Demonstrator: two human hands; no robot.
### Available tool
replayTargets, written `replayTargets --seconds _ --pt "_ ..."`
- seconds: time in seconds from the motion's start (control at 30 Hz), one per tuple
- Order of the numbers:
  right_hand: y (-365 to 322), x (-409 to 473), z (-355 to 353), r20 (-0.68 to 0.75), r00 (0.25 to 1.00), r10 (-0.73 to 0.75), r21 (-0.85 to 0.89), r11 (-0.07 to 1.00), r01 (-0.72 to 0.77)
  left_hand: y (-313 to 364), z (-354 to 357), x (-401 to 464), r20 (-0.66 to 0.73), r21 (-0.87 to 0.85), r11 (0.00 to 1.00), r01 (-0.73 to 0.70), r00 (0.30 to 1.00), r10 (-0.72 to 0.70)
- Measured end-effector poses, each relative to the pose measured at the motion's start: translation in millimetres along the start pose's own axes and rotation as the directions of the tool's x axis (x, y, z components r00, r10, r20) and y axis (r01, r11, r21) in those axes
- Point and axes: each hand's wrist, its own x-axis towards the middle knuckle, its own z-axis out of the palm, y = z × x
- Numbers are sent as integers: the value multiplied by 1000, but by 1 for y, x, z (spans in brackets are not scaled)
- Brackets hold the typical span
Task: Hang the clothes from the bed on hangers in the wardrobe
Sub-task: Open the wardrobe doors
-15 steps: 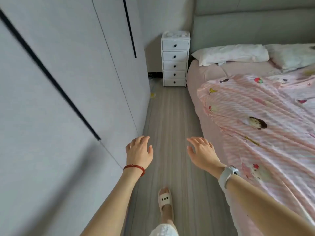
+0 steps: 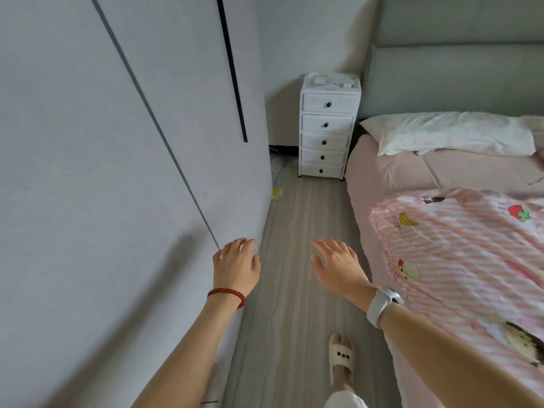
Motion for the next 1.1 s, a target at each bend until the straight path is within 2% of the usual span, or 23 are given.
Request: replayTargets --seconds 0.17,0.23,0.3,0.4,0.47,0.53,0.6,0.67,0.73,0.8,0.87,0.93,1.03,1.1 --pt "-6 130 -12 80 974 -212 -21 976 215 -22 -6 70 -101 -25 976 214 971 -216" --pt "-18 174 -15 115 938 -327 2 944 329 -29 -13 90 -161 -88 941 328 927 -338" --pt "-34 210 -18 127 868 -480 48 877 478 -29 -24 102 -256 -159 893 420 857 -448" --pt "-78 239 -22 30 629 -777 172 623 763 -24 -51 99 -478 -222 851 476 707 -521" --pt "-116 239 -26 -45 442 -896 275 415 867 -22 -76 83 -606 -233 818 526 580 -545" --pt "-156 225 -33 -156 218 -964 324 158 933 -19 -105 56 -724 -244 783 573 430 -540" --pt "-192 203 -40 -289 -10 -957 295 -99 950 -13 -135 20 -825 -256 761 596 276 -494" --pt "-228 174 -50 -404 -219 -888 201 -320 926 -4 -167 -20 -905 -249 732 634 117 -410" --pt "-263 143 -62 -479 -374 -794 69 -459 886 3 -197 -60 -949 -261 671 694 -55 -312" --pt "-295 111 -76 -500 -480 -721 -99 -503 858 7 -223 -96 -939 -339 593 730 -218 -267" --pt "-322 82 -88 -442 -521 -730 -241 -463 853 8 -241 -125 -895 -444 538 717 -326 -305" --pt "-339 61 -94 -341 -471 -814 -312 -375 873 6 -253 -144 -842 -529 505 683 -348 -412" --pt "-348 49 -93 -209 -364 -908 -382 -266 885 0 -261 -157 -779 -577 502 645 -249 -576" --pt "-347 45 -95 -163 -329 -930 -400 -243 884 -2 -265 -158 -736 -619 524 584 -200 -647"
